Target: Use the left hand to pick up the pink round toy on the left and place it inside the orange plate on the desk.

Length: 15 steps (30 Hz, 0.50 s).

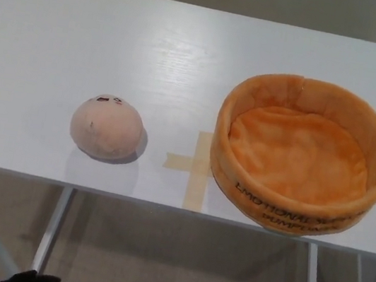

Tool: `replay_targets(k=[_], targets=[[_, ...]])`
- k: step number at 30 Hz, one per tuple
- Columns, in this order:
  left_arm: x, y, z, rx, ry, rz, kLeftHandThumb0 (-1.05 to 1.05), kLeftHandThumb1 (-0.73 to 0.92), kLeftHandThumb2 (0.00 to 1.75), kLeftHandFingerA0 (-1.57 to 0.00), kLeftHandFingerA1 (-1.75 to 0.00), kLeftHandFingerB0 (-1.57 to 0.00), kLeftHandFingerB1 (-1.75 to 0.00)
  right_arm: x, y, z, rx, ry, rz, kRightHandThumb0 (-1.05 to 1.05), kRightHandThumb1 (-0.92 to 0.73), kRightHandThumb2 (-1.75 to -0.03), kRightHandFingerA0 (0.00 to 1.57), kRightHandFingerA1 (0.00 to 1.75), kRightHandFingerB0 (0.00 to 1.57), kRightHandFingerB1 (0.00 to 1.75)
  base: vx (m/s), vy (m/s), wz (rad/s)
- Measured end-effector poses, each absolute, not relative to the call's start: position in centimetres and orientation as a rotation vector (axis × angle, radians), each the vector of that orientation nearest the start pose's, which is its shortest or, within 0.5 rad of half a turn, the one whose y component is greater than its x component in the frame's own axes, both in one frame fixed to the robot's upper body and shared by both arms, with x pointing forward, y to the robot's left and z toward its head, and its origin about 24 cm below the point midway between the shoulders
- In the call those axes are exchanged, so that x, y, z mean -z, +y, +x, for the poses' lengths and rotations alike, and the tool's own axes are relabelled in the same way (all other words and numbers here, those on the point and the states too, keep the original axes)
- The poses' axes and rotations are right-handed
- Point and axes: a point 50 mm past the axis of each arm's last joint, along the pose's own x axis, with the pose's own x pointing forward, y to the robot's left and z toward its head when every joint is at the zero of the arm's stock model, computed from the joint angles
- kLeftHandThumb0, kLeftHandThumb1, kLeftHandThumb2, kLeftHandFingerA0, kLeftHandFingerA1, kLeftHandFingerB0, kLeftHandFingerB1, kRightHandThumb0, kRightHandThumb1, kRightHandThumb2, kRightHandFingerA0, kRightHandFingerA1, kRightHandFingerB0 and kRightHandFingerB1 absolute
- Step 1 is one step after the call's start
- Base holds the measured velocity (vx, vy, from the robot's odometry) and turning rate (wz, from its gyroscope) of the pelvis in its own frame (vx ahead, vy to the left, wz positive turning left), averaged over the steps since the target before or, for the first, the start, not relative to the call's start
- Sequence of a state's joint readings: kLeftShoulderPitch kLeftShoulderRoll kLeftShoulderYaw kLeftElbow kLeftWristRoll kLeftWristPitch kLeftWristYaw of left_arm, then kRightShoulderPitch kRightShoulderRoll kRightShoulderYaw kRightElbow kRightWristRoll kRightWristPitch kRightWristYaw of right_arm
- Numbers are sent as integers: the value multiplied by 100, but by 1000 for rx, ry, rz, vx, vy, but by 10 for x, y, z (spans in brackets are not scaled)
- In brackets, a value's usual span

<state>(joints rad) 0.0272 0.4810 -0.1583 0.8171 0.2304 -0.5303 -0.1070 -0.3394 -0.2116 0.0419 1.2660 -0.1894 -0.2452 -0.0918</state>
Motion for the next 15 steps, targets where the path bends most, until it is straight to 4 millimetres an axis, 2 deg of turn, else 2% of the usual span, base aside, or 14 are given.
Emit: replay_targets(k=[8,14,15], targets=[[32,250,182,461,228,708,-48,60,59,-34,-34,-30,-31,99,-213,238,1,663,-432,-15,-56,-62,77,95,74,84,0,0,0],[-5,233,181,575,67,729,-49,59,59,-35,-33,-30,-31,98,-213,239,2,659,-431,-15,-57,-61,75,92,73,83,0,0,0],[-8,232,181,584,57,730,-45,55,57,-38,-35,-33,-31,98,-213,239,3,658,-431,-22,-44,-85,75,88,72,83,0,0,0]])
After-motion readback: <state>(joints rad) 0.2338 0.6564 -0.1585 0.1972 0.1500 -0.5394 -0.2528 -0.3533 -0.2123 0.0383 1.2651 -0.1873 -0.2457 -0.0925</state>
